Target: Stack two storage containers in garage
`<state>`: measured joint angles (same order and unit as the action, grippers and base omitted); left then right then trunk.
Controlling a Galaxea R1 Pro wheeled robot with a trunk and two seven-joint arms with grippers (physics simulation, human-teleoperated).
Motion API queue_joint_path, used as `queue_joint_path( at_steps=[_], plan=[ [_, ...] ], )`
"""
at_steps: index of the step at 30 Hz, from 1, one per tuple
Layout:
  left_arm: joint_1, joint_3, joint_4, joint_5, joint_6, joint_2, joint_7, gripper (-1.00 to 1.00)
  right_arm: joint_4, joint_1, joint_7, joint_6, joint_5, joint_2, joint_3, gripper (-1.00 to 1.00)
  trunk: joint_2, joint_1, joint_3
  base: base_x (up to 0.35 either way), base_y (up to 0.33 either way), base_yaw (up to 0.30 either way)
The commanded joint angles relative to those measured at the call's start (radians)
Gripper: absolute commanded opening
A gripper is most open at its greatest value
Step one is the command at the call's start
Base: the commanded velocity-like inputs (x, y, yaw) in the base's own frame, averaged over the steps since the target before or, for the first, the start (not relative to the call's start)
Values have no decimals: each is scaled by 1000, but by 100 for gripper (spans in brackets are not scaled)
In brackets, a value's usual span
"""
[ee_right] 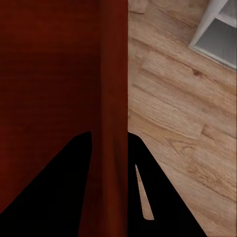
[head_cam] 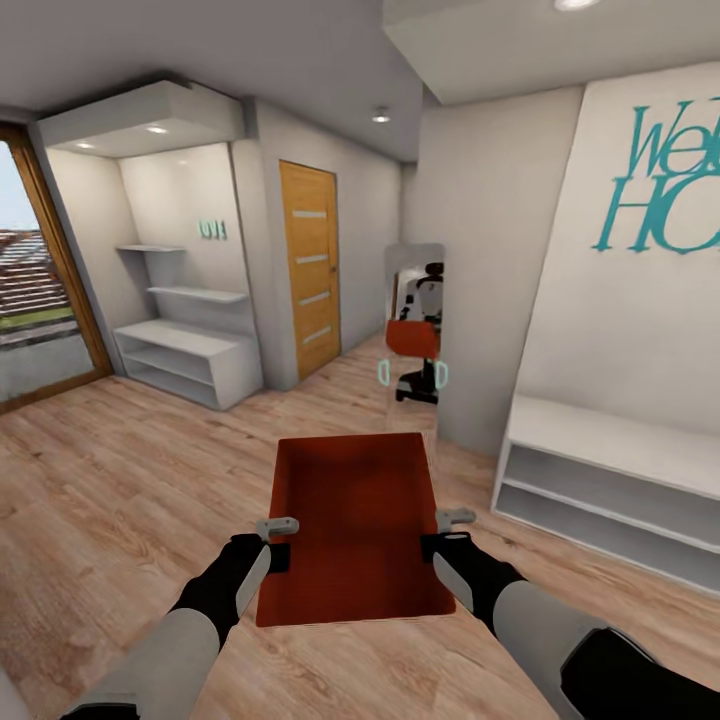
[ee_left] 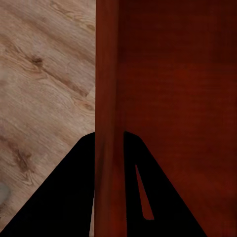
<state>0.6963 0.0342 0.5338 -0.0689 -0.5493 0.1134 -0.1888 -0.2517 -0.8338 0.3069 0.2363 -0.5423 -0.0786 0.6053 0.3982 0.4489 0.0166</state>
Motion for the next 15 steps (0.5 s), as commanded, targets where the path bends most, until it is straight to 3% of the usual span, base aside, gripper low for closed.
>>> queue_joint_path(
  at_steps=[1,9,15],
  plan=[
    [0,7,0,31,-11,0,-14,-100,-24,-1,4,3,-8,1,11,-100,2,1,2,323,0,268],
    [0,7,0,31,-11,0,-14,-100,-24,-1,4,3,-8,0,11,-100,2,1,2,323,0,268],
    [0,7,0,31,-11,0,-14,-100,-24,-1,4,3,-8,2,11,-100,2,1,2,323,0,49]
  ],
)
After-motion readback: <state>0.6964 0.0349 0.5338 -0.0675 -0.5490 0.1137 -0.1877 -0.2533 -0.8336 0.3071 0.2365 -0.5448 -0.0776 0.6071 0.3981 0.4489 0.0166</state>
